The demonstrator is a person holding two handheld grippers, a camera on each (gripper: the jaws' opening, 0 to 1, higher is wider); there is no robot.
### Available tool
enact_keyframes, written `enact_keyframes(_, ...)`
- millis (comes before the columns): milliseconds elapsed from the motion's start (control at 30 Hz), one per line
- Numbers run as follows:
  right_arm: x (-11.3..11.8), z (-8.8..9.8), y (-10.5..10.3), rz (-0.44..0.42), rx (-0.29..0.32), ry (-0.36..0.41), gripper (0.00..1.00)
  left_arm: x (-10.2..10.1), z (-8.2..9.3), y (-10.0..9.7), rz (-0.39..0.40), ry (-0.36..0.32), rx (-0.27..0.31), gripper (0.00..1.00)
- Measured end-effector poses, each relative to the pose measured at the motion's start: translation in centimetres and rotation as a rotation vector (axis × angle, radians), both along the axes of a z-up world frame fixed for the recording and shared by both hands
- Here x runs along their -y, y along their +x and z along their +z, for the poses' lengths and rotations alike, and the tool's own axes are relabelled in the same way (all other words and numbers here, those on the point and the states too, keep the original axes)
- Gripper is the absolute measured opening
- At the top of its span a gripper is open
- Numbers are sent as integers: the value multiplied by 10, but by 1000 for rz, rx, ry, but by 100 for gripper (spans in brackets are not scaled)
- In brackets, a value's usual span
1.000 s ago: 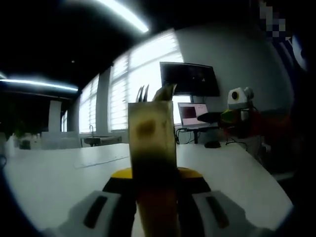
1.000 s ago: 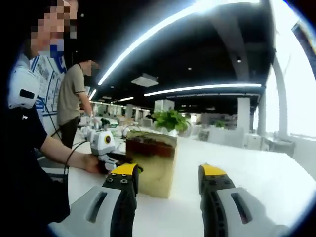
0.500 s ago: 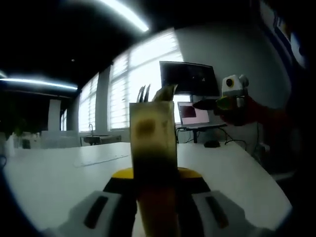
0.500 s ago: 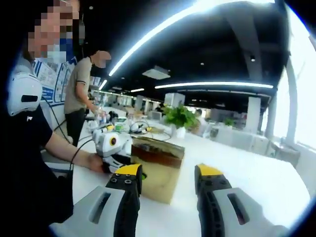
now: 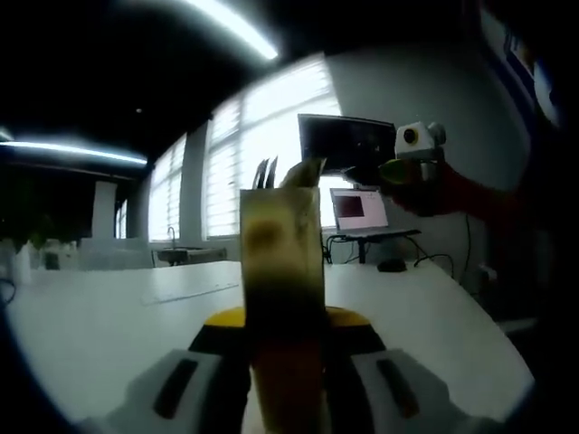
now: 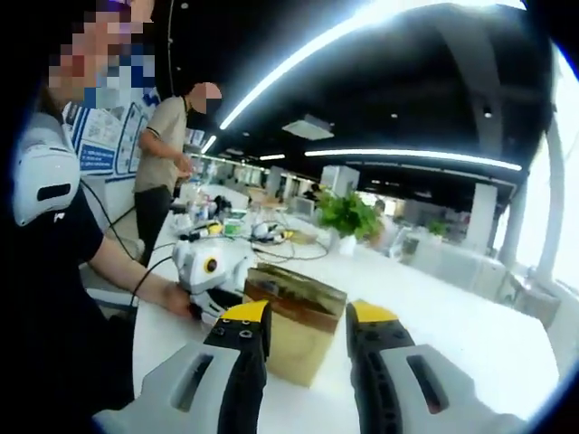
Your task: Extract single mask from mask box in order stack masks on table
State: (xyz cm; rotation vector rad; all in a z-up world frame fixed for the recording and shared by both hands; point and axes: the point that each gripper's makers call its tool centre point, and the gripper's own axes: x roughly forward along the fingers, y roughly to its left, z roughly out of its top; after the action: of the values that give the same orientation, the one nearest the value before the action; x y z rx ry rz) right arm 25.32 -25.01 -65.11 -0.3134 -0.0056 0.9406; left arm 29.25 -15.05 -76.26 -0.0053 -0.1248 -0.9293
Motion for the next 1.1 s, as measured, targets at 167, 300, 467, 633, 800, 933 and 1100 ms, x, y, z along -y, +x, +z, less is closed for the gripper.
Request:
enact_keyframes(167, -6, 7, 3, 16, 19, -57, 30, -1, 0, 2, 8, 6, 8, 32)
enact_keyframes(300, -12, 9, 3, 36, 40, -107, 34, -1, -1, 2, 16, 18, 23, 33)
enact_keyframes(467, -19, 9, 6, 57, 65, -169, 35, -1, -1, 2, 20, 21, 22, 33)
enact_keyframes(633, -34, 11, 4, 108, 84, -236, 34, 0, -1, 0, 23, 23, 22, 33)
enact_keyframes(800, -45, 6, 7, 146, 91, -314, 32, 1, -1, -2, 29, 29, 30, 33)
enact_keyframes(933, -51, -4, 10, 175, 83, -412, 31, 0, -1, -1, 26, 28, 25, 33)
enact_keyframes(1100, -55, -11, 12, 209, 84, -492, 24, 0, -2, -1, 28, 33, 29, 33)
